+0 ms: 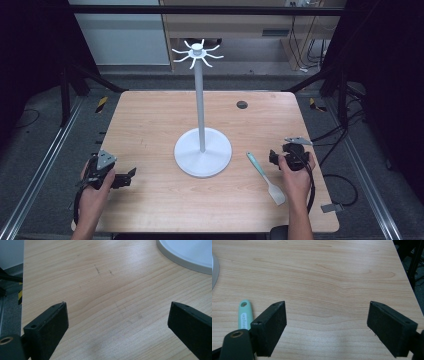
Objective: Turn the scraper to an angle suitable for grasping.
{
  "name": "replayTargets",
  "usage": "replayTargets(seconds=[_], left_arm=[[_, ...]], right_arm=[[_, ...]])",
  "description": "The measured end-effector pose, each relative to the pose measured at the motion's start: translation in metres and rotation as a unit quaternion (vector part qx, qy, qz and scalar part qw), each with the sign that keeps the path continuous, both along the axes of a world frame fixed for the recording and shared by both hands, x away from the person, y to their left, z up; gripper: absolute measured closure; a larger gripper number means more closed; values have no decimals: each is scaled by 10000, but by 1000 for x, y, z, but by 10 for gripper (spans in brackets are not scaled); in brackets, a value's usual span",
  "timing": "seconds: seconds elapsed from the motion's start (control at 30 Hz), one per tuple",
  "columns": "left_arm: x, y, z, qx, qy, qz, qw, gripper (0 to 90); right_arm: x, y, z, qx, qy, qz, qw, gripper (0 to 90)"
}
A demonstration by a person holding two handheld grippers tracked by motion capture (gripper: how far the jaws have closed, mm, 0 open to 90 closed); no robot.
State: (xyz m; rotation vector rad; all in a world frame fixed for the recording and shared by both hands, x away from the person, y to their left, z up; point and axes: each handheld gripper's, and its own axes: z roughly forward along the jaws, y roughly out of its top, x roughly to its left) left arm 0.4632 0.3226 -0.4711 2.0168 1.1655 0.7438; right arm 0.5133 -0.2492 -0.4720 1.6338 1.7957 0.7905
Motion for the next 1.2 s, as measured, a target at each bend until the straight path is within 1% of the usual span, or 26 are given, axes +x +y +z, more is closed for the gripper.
replayTargets(seconds=[0.03, 0.1, 0.13, 0.17, 0.2, 0.23, 0.27, 0.3, 0.33, 0.37, 0.43, 0.47, 0.5, 0.53, 0.57, 0.63, 0.67, 0.77, 0.8, 0.87, 0.93, 1.03, 1.13, 1.2], left_arm=[[0, 0, 0, 0, 0, 0, 10000, 29], [0, -1, 0, 13, 15, -14, 10000, 28], [0, -1, 0, 41, 15, -18, 10000, 28], [-1, -2, 0, 51, 21, -52, 10000, 28], [-2, -2, 0, 72, 23, -68, 9999, 28], [-2, -2, 0, 72, 23, -68, 9999, 28], [-2, -2, 0, 94, 1, -57, 9999, 28], [-3, -1, 0, 133, -15, -34, 9999, 28], [-3, 0, 0, 136, 6, -20, 9999, 28], [-2, 1, -1, 125, 22, -10, 9999, 28], [-2, 1, 0, 129, 6, -17, 9999, 29], [-2, 1, 0, 129, 6, -17, 9999, 29], [-2, 0, 0, 104, -9, -26, 9999, 29], [-3, 0, 1, 91, -31, -37, 9999, 29], [-3, -1, 1, 104, -30, -61, 9999, 28], [-2, -1, 0, 100, -22, -49, 9999, 29], [-2, -1, 0, 100, -22, -49, 9999, 29], [-1, -1, 1, 115, -23, -54, 9999, 29], [0, -1, 1, 111, -19, -54, 9999, 29], [0, -1, 1, 112, -18, -56, 9999, 29], [0, -2, 0, 102, -18, -59, 9999, 29], [0, -3, 0, 109, -19, -73, 9999, 29], [0, -3, 0, 112, -25, -92, 9999, 29], [0, -3, 0, 104, -8, -94, 9999, 30]], right_arm=[[0, 2, 1, -19, 14, 19, 10000, 164], [1, 6, 3, 4, -55, 133, 9999, 171], [1, 6, 3, 4, -55, 133, 9999, 171], [2, 12, 6, -43, -110, 287, 9995, 235], [3, 15, 7, -114, -102, 329, 9993, 279], [2, 20, 9, -139, -52, 368, 9992, 302], [2, 20, 9, -139, -52, 368, 9992, 302], [2, 29, 13, -176, -64, 521, 9985, 356], [2, 35, 16, -137, -20, 592, 9982, 356], [4, 39, 18, -231, -32, 702, 9973, 414], [8, 47, 21, -360, 19, 854, 9957, 468], [8, 47, 21, -360, 19, 854, 9957, 468], [11, 49, 23, -341, 85, 904, 9953, 496], [13, 51, 23, -320, 130, 953, 9948, 544], [18, 54, 21, -274, 219, 1124, 9930, 625], [23, 57, 16, -230, 297, 1262, 9913, 711], [23, 57, 16, -230, 297, 1262, 9913, 711], [27, 58, 7, -336, 381, 1411, 9887, 808], [27, 58, 3, -311, 415, 1469, 9878, 855], [25, 58, -1, -347, 467, 1499, 9870, 876], [23, 57, -4, -301, 529, 1521, 9865, 892], [23, 58, -6, -317, 589, 1543, 9858, 898], [23, 58, -7, -223, 607, 1564, 9856, 900], [23, 58, -9, -234, 645, 1570, 9852, 900]])
